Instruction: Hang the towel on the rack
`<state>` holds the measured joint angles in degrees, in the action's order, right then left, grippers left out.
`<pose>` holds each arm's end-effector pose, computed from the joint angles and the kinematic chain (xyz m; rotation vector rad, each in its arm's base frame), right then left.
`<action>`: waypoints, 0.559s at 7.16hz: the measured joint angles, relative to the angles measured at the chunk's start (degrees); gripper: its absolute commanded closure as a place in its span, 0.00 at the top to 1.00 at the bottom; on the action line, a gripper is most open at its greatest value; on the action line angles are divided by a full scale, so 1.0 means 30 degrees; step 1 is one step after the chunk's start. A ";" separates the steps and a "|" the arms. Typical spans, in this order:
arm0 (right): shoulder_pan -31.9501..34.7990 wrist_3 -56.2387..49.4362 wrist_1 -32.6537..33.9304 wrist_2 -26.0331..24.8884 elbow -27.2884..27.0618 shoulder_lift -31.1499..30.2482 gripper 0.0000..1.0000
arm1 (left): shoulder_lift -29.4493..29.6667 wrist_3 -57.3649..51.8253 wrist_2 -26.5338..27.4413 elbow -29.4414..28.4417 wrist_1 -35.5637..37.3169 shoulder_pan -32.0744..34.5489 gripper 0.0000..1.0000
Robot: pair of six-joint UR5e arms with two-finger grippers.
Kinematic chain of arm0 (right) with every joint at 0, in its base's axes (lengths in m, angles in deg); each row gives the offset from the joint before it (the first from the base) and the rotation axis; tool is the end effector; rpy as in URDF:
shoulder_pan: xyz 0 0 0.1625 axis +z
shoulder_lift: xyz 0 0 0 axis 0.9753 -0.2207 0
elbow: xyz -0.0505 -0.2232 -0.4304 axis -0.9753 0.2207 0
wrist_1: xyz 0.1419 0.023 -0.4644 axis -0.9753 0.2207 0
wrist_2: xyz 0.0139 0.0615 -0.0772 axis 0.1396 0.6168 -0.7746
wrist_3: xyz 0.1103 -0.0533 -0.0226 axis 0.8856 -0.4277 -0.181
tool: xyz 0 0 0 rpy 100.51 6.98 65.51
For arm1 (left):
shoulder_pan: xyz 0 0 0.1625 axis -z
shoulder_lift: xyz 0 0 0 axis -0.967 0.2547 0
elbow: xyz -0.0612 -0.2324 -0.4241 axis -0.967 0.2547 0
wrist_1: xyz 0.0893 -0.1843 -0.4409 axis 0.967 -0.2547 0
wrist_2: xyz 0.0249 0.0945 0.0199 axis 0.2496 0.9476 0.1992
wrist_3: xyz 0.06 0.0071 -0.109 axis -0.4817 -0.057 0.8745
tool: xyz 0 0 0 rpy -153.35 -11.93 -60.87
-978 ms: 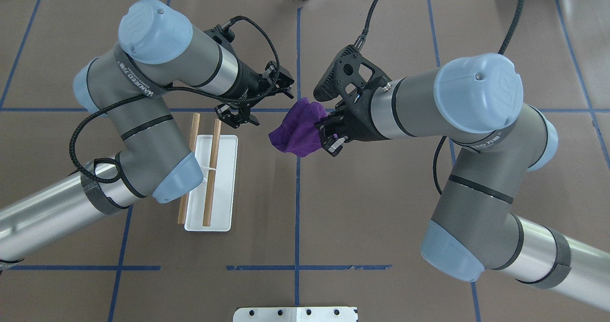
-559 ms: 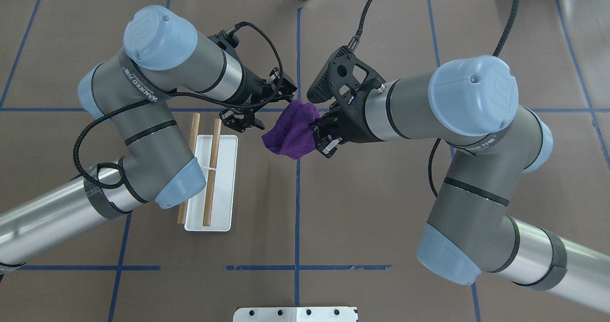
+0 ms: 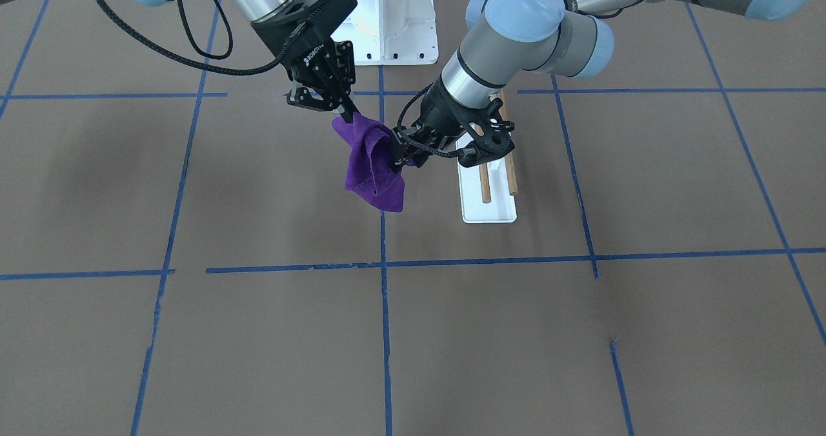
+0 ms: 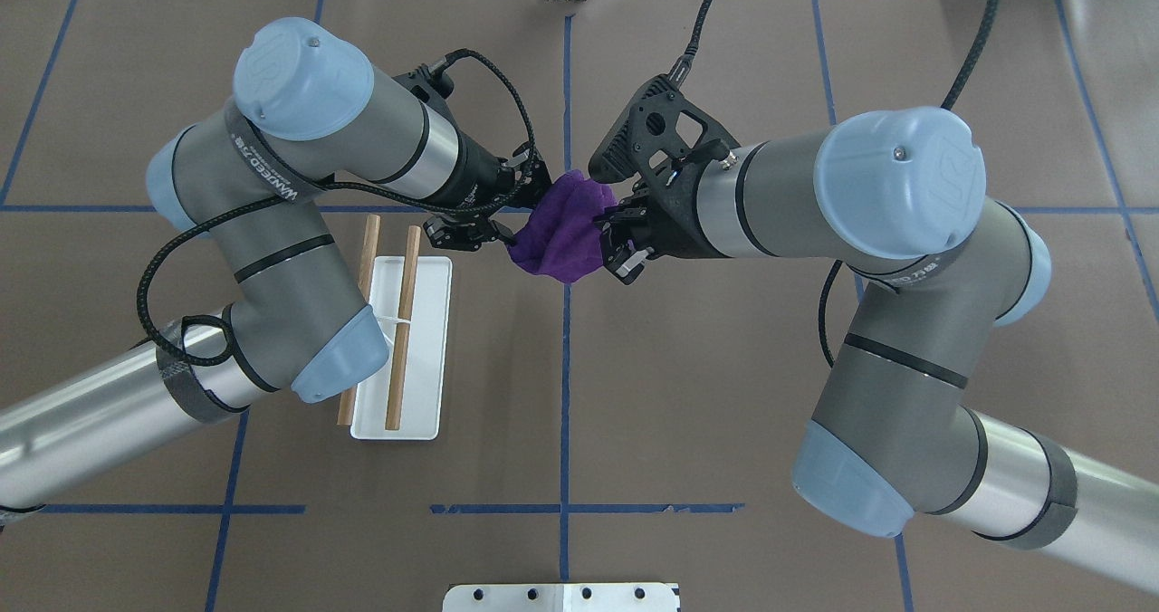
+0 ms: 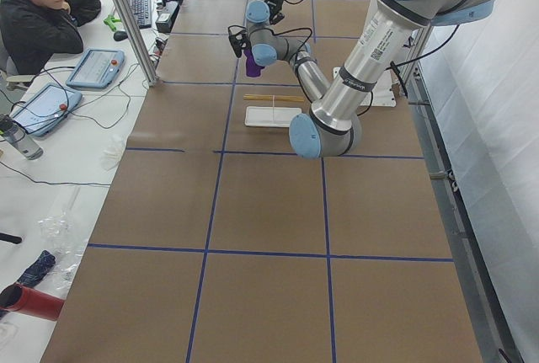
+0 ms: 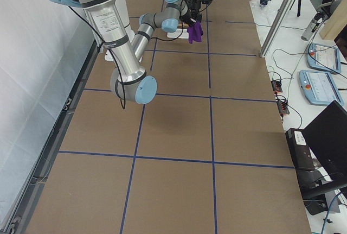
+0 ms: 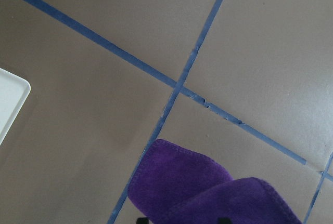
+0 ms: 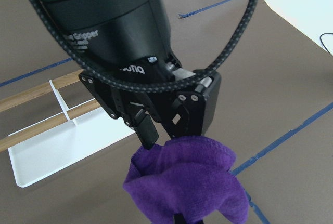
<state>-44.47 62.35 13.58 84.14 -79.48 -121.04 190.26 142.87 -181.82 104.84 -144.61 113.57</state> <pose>-0.4984 -0.4518 0.1350 0.9529 -0.9312 -0.7162 0.5694 -0.5439 0.1572 -0.1670 1.2416 -0.4701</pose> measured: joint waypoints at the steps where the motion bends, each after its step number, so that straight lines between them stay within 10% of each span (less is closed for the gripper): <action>1: 0.0000 0.0002 0.0012 -0.0177 0.0014 0.0009 0.00 | -0.0006 -0.0015 -0.0001 0.0002 0.0010 -0.0001 0.50; 4: 0.0002 0.0003 0.0023 -0.0466 0.0026 0.0045 0.00 | 0.0005 -0.0039 -0.0080 0.0135 0.0016 -0.0002 0.50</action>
<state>-44.47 62.36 13.64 82.74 -79.40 -120.91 190.27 142.75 -182.06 105.25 -144.56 113.56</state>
